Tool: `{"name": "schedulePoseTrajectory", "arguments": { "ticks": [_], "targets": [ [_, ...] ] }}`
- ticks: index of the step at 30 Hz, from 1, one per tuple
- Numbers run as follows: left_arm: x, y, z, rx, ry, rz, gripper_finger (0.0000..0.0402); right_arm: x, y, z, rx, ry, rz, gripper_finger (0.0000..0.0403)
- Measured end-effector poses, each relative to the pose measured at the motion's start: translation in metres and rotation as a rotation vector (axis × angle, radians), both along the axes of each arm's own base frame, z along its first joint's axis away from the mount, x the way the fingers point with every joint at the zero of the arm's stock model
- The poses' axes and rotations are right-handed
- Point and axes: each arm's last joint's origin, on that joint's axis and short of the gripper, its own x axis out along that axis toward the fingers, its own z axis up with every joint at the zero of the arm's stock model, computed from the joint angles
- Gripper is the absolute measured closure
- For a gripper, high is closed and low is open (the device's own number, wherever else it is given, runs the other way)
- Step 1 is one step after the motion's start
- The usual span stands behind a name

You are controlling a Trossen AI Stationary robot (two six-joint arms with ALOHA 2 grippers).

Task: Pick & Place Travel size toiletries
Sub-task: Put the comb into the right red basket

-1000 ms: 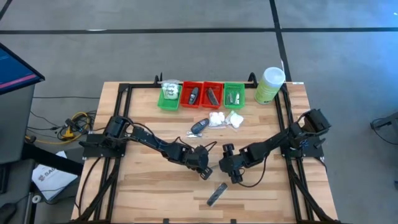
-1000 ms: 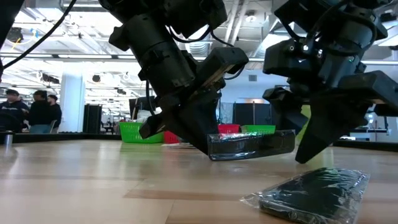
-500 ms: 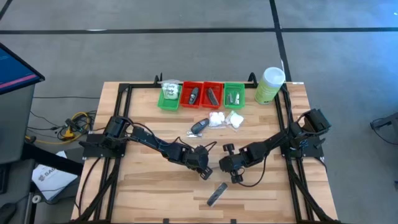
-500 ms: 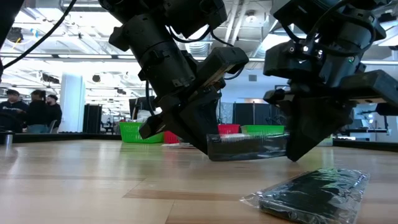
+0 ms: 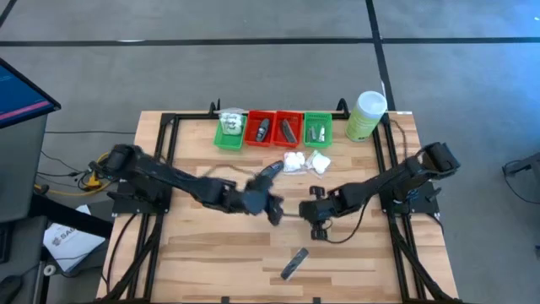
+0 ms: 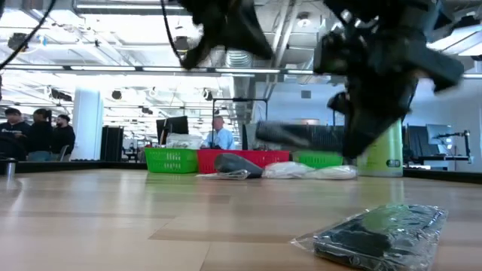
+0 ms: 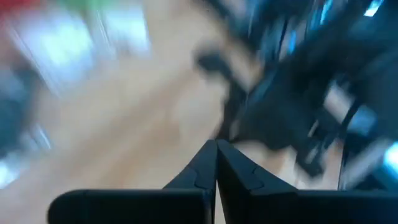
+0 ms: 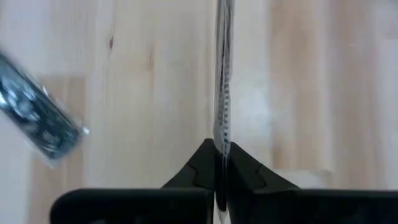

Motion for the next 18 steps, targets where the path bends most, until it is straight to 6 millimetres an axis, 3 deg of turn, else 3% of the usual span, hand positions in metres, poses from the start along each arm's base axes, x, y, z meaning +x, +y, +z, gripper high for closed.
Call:
{"name": "schedulePoseTrajectory", "arguments": {
  "ticks": [4,8,15,18],
  "targets": [
    [-0.022,0.015,0.044,0.149,-0.114,0.134,0.04,-0.004,-0.029,0.034,0.082,-0.107,-0.185,0.0397],
    [-0.037,0.033,0.069,0.249,-0.128,0.145,0.04,-0.015,-0.075,0.067,0.156,-0.226,-0.427,0.0399],
    [-0.043,0.052,0.081,0.298,-0.116,0.119,0.04,-0.043,-0.169,0.096,0.132,-0.167,-0.867,0.0401],
    [-0.043,0.054,0.079,0.314,-0.081,0.046,0.04,-0.044,-0.202,0.104,0.088,-0.125,-1.001,0.0401]
  ]
}}
